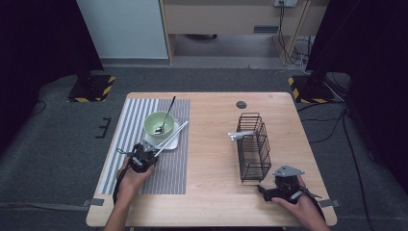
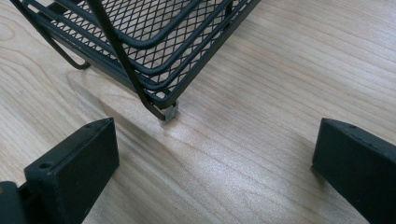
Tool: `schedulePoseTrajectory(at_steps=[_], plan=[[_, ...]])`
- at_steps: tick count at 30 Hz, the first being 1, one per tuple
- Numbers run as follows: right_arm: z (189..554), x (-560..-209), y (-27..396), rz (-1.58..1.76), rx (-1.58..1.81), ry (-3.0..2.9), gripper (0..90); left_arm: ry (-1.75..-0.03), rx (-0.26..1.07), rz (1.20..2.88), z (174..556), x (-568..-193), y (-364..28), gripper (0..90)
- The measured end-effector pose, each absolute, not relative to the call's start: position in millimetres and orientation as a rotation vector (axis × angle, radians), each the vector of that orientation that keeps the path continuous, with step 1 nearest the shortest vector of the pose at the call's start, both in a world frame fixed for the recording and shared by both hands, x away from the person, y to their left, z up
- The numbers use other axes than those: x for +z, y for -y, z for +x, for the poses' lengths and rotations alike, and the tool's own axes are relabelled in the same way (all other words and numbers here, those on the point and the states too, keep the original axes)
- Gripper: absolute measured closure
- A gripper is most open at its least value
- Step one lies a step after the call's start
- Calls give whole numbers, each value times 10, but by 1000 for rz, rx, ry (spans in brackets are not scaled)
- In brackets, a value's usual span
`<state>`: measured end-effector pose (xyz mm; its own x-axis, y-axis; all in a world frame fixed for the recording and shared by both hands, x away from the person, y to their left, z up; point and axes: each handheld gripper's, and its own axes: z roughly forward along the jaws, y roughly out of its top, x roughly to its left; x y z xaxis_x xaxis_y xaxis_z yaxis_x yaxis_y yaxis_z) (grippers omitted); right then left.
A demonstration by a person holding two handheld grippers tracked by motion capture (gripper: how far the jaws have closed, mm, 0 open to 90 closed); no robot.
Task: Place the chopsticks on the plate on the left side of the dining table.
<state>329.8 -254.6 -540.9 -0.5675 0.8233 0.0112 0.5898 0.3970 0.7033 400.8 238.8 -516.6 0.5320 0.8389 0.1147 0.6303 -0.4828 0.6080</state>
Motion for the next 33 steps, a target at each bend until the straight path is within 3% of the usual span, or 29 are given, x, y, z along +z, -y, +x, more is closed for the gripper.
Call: schedulePoseTrajectory(at_steps=[33], plan=[[3291, -5409, 2544, 1225, 962, -2321, 4, -1188, 595, 2236, 4006, -5139, -2373, 813]])
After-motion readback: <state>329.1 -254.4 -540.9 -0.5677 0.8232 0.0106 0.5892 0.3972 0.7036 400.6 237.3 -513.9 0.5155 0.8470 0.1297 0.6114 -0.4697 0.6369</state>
